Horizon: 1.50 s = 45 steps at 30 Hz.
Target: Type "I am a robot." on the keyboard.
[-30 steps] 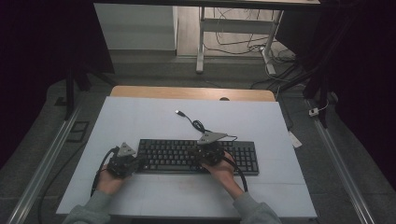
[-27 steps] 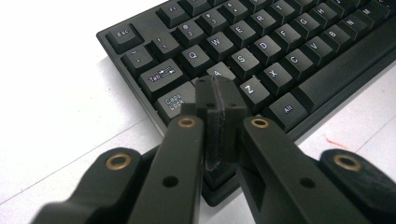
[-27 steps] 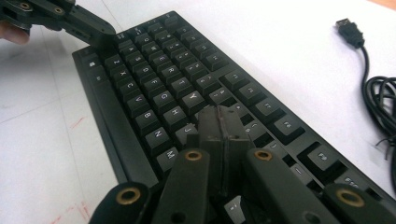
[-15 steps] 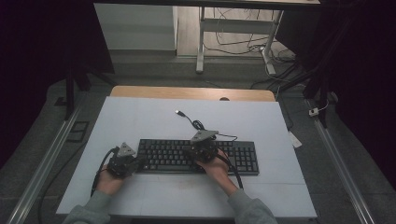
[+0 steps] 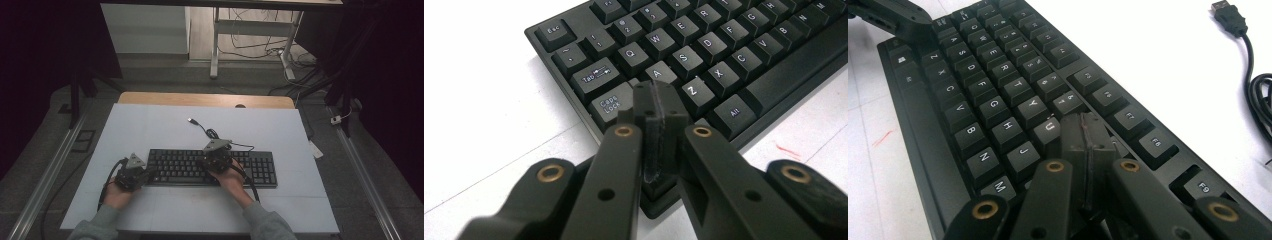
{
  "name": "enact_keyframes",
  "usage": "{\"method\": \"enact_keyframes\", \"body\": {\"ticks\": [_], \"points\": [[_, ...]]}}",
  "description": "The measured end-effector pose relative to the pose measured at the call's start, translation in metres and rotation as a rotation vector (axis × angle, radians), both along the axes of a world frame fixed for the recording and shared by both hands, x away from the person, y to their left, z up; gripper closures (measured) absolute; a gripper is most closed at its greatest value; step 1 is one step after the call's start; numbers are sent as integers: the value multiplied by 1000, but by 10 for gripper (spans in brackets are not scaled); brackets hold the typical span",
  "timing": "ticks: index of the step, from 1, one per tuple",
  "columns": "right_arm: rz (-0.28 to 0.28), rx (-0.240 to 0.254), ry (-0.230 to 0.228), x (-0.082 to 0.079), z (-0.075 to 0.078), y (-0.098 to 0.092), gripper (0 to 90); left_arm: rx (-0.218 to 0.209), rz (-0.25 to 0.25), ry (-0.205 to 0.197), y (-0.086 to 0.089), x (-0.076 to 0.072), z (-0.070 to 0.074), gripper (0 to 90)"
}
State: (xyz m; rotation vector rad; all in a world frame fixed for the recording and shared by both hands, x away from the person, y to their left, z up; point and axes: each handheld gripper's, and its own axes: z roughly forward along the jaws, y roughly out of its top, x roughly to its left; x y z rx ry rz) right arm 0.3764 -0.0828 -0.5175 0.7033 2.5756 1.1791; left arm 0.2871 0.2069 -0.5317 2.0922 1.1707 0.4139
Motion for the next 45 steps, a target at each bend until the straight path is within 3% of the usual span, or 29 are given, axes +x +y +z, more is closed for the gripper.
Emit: {"method": "enact_keyframes", "body": {"ticks": [12,18,24,25,26,29,31,40,45], "points": [[2,-16,2,1,-2,2,896,-1,0,0,0,0,0,887],[-1,60,-43,-5,14,-7,896,-29,19,-23,3,-2,6,886],[11,76,-50,-10,21,-20,874,-54,25,-52,5,-6,13,870],[19,75,-50,-10,21,-23,832,-59,26,-54,5,-7,13,860],[26,67,-42,-12,21,-29,730,-63,24,-58,6,-7,14,813],[12,65,-47,-13,20,-38,658,-80,28,-63,6,-7,15,756],[-20,78,-37,-13,21,-49,579,-89,31,-62,7,-7,15,668],[-62,98,-47,-20,23,-78,517,-111,48,-43,9,-7,16,494],[-81,110,-57,-29,23,-96,512,-113,54,-40,10,-7,17,443]]}}
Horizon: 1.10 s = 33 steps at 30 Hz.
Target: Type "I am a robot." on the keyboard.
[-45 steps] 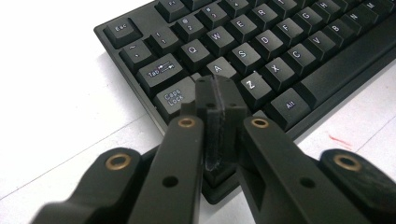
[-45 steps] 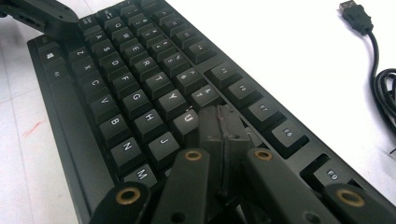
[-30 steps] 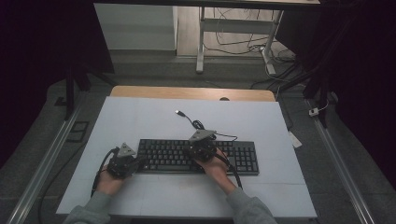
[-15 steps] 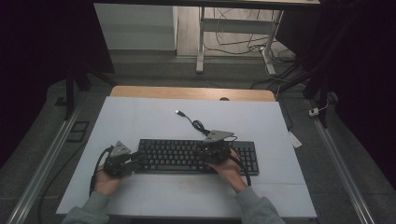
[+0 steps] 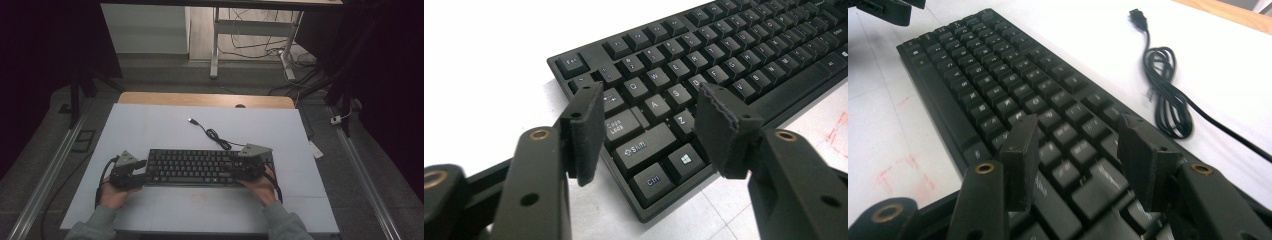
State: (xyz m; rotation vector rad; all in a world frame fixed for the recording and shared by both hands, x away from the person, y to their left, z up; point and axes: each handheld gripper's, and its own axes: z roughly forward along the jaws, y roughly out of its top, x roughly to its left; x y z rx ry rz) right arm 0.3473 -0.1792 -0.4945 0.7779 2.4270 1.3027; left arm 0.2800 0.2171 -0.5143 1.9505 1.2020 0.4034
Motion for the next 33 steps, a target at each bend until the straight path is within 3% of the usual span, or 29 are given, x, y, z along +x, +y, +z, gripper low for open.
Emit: {"method": "enact_keyframes", "body": {"ticks": [7,16,25,33], "points": [[-34,11,-2,-8,-2,-22,510,0,1,6,1,2,0,413],[-29,15,-8,-6,-2,-21,511,2,-18,10,-1,2,3,410],[-34,16,-2,-6,-2,-22,510,-3,-70,10,-4,3,9,403],[-48,32,3,-8,-2,-24,507,24,-175,41,-20,16,20,403]]}}
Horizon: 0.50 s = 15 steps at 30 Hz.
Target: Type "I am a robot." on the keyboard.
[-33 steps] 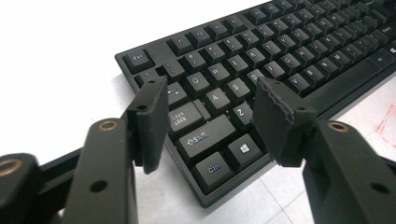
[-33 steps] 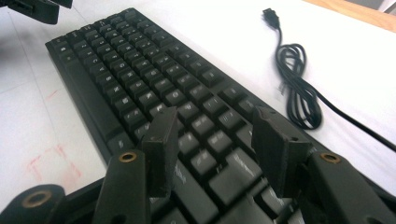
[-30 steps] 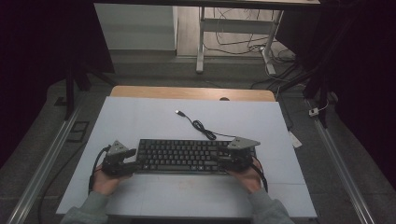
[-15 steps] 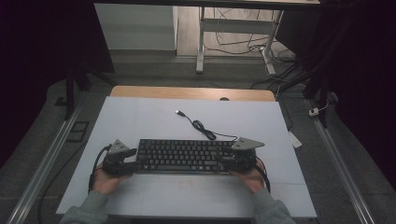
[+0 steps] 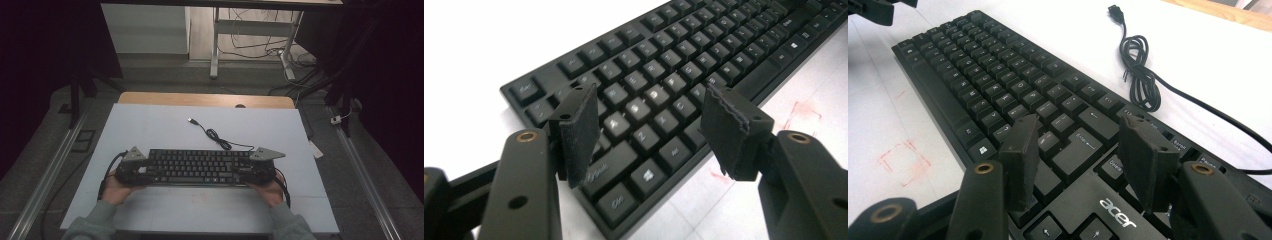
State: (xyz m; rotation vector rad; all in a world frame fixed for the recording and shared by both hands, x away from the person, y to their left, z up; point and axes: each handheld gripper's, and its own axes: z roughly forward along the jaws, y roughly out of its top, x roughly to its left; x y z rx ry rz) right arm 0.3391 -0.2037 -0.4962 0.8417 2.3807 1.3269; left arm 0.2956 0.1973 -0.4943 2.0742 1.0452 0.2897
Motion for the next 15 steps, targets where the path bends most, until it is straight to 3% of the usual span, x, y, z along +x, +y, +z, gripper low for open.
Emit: {"method": "enact_keyframes", "body": {"ticks": [6,15], "points": [[-5,1,5,-2,-1,-3,506,17,-60,12,-19,9,8,442],[-6,-11,4,-4,-2,-4,502,41,-143,23,-41,8,-1,551]]}}
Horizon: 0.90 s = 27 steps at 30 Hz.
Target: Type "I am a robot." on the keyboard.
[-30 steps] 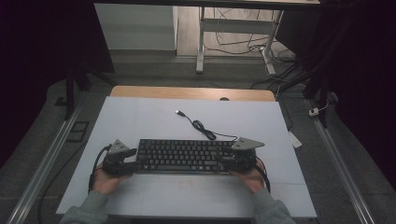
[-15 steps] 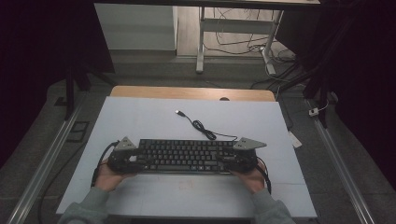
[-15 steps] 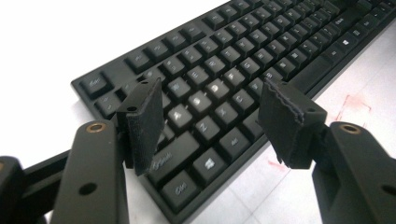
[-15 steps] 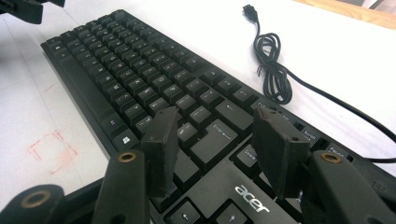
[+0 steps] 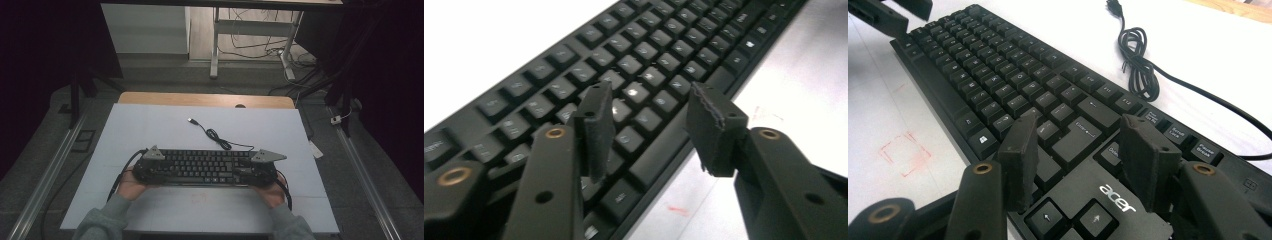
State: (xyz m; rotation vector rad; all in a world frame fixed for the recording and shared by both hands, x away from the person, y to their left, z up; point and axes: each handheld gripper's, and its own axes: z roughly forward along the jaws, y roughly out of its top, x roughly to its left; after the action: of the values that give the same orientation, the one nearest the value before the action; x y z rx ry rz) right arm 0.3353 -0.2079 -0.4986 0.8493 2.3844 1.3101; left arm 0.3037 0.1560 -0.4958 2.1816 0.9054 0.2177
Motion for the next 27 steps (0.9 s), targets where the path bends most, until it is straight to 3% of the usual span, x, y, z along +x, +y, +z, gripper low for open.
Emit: {"method": "enact_keyframes", "body": {"ticks": [4,10,27], "points": [[8,-4,-4,0,-1,1,501,9,-26,8,-7,0,-5,642],[6,-9,0,1,-2,1,492,47,-58,5,-18,-2,-11,881],[13,-31,7,1,-5,5,486,90,-58,7,-24,-1,-20,887]]}}
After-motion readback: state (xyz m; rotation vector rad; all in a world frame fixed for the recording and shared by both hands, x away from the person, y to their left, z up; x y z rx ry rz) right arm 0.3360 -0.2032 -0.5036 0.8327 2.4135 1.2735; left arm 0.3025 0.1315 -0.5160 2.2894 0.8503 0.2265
